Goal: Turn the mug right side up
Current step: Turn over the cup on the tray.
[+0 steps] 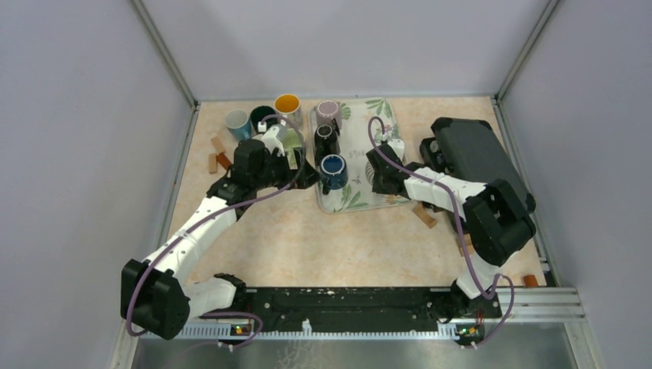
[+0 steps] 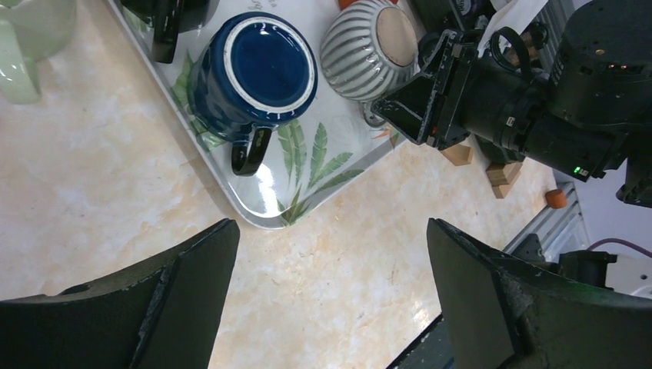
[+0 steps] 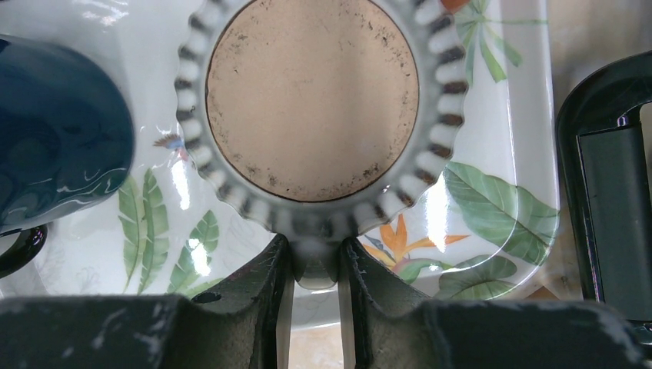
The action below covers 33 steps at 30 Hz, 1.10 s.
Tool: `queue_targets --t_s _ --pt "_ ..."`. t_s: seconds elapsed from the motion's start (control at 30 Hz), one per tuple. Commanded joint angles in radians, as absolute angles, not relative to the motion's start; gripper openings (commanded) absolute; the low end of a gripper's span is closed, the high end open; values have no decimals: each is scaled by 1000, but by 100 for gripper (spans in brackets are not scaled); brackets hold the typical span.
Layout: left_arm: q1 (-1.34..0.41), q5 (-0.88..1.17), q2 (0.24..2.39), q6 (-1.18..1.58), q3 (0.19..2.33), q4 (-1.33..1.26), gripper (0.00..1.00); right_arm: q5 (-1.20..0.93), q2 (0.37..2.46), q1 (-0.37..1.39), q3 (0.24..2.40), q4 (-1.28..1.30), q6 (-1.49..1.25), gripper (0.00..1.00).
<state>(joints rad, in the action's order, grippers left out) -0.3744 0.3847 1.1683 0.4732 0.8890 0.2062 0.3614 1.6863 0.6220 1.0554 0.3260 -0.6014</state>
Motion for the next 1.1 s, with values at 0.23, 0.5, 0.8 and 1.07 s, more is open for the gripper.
queue_targets --t_s 0.23,0.5,0.8,1.07 --pt "-367 459 1146 649 794 34 98 283 1554 638 1050 266 -637 0" --pt "-367 515 1155 729 751 -47 98 218 1510 638 1008 218 -681 0" --pt "-367 614 1187 827 704 -167 98 204 1403 638 949 164 -749 0" --pt "-367 658 1218 890 704 -256 98 149 1292 638 884 43 -816 0"
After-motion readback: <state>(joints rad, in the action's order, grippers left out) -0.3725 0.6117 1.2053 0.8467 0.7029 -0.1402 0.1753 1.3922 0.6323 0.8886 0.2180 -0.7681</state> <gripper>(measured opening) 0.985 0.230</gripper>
